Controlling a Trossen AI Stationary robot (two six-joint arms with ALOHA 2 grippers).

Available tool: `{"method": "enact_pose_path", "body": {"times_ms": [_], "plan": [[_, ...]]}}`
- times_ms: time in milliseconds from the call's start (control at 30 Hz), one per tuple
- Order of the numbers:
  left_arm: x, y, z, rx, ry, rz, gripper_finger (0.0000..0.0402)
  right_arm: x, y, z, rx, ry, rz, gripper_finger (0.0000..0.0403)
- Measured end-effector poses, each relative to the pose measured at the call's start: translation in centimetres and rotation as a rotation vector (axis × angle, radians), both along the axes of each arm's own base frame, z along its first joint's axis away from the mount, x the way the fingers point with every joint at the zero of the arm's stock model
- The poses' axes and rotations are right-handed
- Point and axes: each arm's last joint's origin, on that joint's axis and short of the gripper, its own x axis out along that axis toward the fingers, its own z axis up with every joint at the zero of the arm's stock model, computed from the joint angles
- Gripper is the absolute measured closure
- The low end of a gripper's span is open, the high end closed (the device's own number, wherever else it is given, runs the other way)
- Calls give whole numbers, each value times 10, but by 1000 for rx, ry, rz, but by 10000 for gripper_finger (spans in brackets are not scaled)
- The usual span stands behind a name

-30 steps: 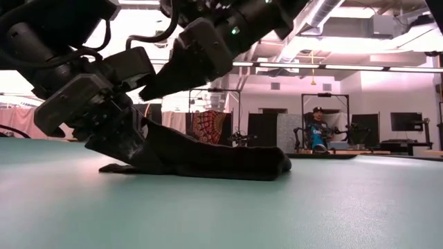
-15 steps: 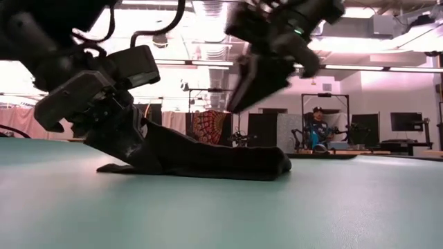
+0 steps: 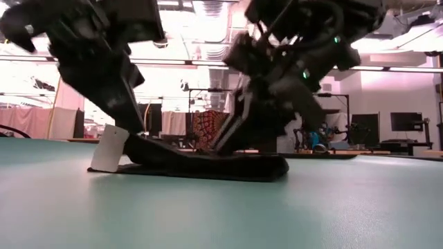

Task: Roll towel into tight, uniform cylinder
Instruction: Roll the black towel

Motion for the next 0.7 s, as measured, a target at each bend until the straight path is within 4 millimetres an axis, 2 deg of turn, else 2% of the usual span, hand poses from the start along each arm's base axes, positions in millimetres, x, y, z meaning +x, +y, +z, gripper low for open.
{"method": "enact_pose_path", "body": {"times_ms": [100, 200, 300, 433, 567, 700], "plan": [[1, -6, 14, 17, 57, -16, 401, 2, 0, -12, -1, 18, -6, 240], [2, -9, 28, 85, 55, 5, 401, 4, 0, -15, 3, 10, -12, 240], [-1, -6, 31, 195, 57, 54, 401, 5, -2, -16, 2, 11, -22, 240], [-6, 0, 16, 270, 2, 137, 401, 4, -3, -15, -3, 10, -41, 240], [-15, 7, -13, 214, -43, 189, 401, 4, -3, -15, -2, 17, -43, 240], [-21, 8, -23, 158, -41, 216, 401, 4, -3, -15, -2, 16, -43, 240]]}}
